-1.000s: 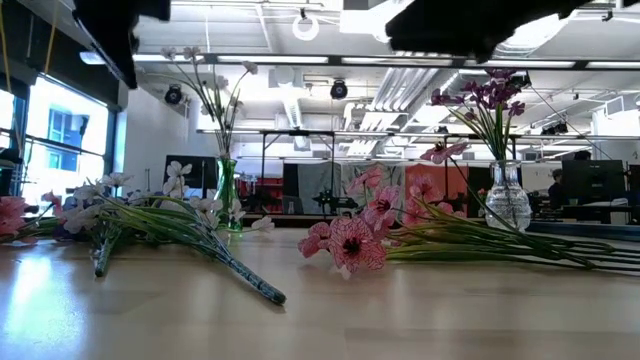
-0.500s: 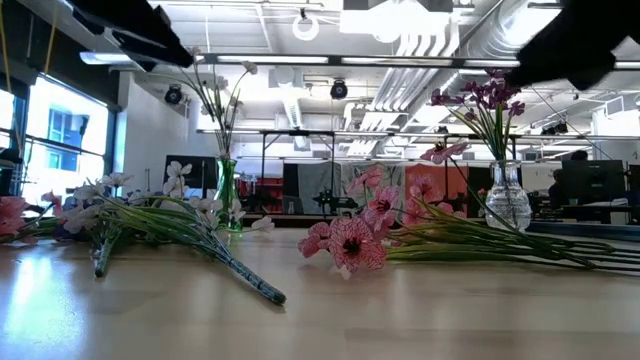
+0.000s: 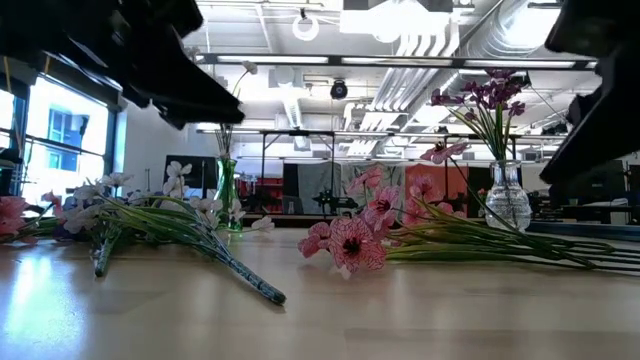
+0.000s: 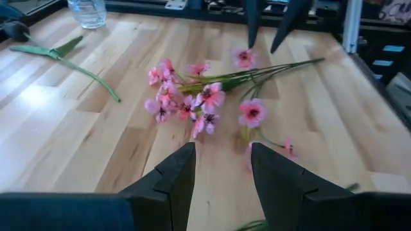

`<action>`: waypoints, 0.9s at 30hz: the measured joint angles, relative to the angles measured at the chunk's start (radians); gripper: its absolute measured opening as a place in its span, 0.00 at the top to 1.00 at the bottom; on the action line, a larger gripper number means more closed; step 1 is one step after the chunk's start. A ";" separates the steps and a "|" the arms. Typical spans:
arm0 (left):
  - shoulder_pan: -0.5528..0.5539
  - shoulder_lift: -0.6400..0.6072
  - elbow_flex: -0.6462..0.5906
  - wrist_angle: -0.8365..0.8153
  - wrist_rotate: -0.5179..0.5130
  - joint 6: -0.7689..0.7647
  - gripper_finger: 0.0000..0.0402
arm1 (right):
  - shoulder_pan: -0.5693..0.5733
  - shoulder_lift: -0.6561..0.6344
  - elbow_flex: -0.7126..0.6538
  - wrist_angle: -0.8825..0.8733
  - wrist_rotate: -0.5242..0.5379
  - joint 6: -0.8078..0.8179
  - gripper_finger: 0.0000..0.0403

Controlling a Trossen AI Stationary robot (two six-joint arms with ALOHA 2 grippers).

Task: Sort flowers into vase by color
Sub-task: Put the right pink flowers into the green vase

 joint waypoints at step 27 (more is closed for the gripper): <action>0.041 0.071 0.003 0.088 0.045 0.003 0.65 | -0.092 0.171 0.169 -0.144 -0.212 -0.175 0.49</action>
